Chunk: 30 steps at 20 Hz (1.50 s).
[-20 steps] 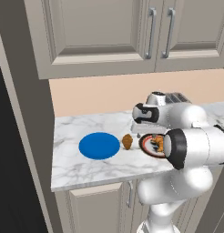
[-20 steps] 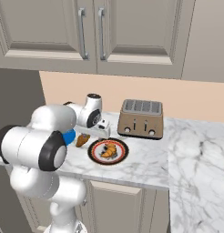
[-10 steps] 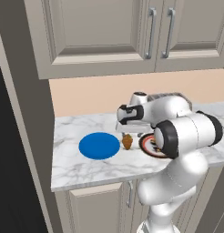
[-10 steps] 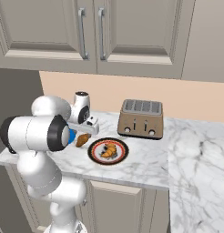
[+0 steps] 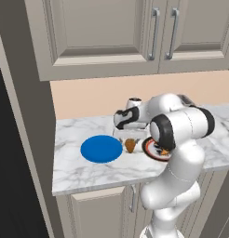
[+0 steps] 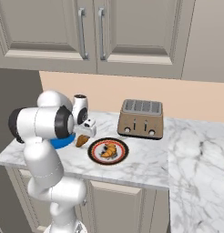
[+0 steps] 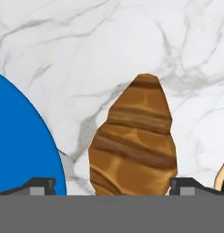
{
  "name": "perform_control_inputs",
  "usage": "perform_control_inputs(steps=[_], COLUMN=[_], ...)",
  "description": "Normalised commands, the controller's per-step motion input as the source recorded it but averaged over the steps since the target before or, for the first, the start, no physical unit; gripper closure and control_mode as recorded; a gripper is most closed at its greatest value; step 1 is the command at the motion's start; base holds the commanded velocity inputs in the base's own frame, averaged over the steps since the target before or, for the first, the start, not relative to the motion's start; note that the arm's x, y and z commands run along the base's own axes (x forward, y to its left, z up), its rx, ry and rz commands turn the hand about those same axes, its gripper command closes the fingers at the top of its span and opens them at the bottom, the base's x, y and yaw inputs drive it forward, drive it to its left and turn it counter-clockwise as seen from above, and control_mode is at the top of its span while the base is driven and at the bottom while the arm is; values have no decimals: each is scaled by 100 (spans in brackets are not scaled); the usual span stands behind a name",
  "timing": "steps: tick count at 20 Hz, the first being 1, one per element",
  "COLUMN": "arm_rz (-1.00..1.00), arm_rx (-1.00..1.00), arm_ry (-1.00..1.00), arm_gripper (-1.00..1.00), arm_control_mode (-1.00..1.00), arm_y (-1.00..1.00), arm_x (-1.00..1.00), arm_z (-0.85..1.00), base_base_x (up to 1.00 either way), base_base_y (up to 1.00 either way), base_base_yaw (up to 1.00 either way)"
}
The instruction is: Place the pastries on the plates.
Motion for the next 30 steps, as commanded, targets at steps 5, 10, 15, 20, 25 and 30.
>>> perform_control_inputs(steps=[5, 10, 15, 20, 25, 30], arm_rz=[0, 0, 0, -1, -1, 0], arm_rx=[0, 0, 0, 0, 0, 0], arm_ry=[1, 1, -3, -11, -1, 0], arm_gripper=[-100, 100, 100, 100, 100, 100], arm_control_mode=[-100, -100, -100, -100, -100, -100], arm_y=[0, 12, 14, 44, 86, 83], arm_x=[0, 0, -7, -6, 21, 20], arm_z=[-28, -26, 14, 74, 19, -26], base_base_x=[0, 0, 0, 0, 0, 0], base_base_y=[0, 0, 0, 0, 0, 0], base_base_yaw=[0, 0, 0, 0, 0, 0])
